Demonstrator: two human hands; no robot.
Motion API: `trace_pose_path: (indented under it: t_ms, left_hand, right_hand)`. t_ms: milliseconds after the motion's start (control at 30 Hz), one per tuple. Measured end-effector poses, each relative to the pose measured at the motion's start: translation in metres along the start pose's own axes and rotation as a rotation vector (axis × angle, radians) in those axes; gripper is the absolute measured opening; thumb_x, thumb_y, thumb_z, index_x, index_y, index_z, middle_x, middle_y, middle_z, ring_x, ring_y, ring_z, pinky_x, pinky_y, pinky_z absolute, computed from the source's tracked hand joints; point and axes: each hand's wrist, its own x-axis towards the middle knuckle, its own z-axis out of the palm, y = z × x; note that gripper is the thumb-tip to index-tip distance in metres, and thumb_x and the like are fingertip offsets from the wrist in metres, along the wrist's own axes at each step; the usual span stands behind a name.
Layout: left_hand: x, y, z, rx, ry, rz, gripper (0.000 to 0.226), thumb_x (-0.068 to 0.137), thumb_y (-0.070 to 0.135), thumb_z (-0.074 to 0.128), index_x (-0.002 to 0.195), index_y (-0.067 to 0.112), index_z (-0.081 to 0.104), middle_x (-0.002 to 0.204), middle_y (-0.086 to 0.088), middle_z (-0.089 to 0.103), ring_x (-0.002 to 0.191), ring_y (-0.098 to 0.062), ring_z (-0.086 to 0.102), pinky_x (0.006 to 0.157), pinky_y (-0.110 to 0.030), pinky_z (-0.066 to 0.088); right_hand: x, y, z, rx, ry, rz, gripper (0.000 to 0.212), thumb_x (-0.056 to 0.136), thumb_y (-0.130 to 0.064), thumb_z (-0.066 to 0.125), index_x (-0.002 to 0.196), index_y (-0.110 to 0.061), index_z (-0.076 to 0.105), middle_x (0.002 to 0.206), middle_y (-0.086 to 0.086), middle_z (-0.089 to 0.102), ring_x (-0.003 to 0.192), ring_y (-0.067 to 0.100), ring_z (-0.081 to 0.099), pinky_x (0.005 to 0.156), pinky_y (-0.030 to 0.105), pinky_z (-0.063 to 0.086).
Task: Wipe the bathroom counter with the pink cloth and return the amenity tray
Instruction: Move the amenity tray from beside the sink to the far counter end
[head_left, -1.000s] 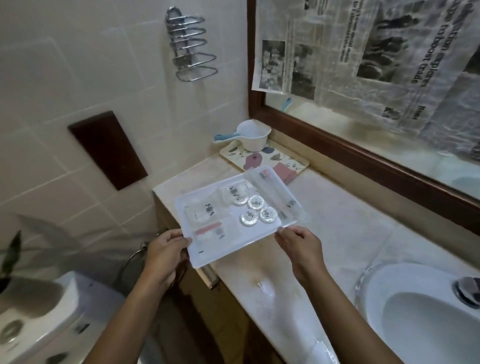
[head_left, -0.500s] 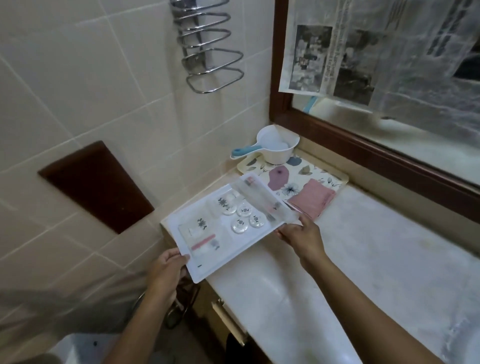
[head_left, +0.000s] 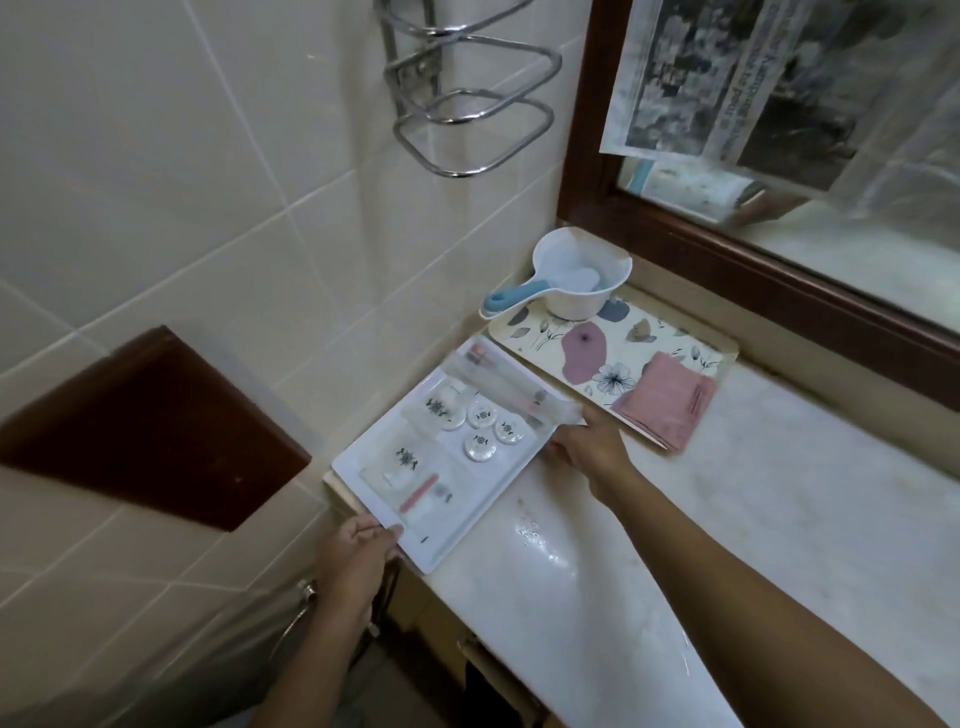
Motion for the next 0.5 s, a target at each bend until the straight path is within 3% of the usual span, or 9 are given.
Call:
trace_pose_path:
  t_ms: [133, 300, 400, 500]
  left_hand:
    - [0.003, 0.001, 0.003, 0.028, -0.001, 0.029, 0.021, 0.082, 0.015, 0.084, 0.099, 0.015, 0.071, 0.088, -0.004, 0.08, 0.083, -0.025, 0.078, 0.085, -0.05, 0.063]
    - [0.001, 0.002, 0.005, 0.014, 0.015, 0.043, 0.023, 0.085, 0.012, 0.081, 0.104, 0.014, 0.069, 0.095, -0.006, 0.079, 0.085, -0.024, 0.077, 0.086, -0.046, 0.062]
    - [-0.003, 0.008, 0.004, 0.067, 0.047, 0.102, 0.039, 0.083, 0.016, 0.083, 0.115, 0.016, 0.061, 0.095, -0.002, 0.074, 0.085, -0.024, 0.074, 0.084, -0.048, 0.061]
    - [-0.009, 0.017, -0.002, 0.206, 0.112, 0.205, 0.052, 0.083, 0.02, 0.083, 0.124, 0.023, 0.053, 0.102, 0.001, 0.066, 0.093, -0.023, 0.066, 0.071, -0.038, 0.054]
  right_hand:
    - [0.0, -0.007, 0.008, -0.037, -0.005, 0.003, 0.03, 0.066, -0.013, 0.066, 0.094, -0.01, 0.076, 0.078, 0.004, 0.073, 0.075, 0.023, 0.062, 0.07, 0.037, 0.049]
    - [-0.006, -0.002, 0.005, -0.104, -0.03, -0.024, 0.03, 0.072, -0.022, 0.069, 0.095, -0.004, 0.074, 0.078, -0.001, 0.067, 0.076, 0.018, 0.058, 0.071, 0.032, 0.044]
    - [-0.017, -0.004, -0.006, -0.23, -0.03, -0.132, 0.024, 0.083, -0.027, 0.066, 0.1, -0.014, 0.076, 0.094, -0.002, 0.074, 0.087, 0.017, 0.064, 0.077, 0.031, 0.049]
    - [-0.026, -0.008, -0.026, -0.432, 0.101, -0.291, 0.036, 0.093, -0.012, 0.06, 0.128, -0.019, 0.069, 0.117, -0.002, 0.072, 0.097, 0.016, 0.067, 0.082, 0.028, 0.053]
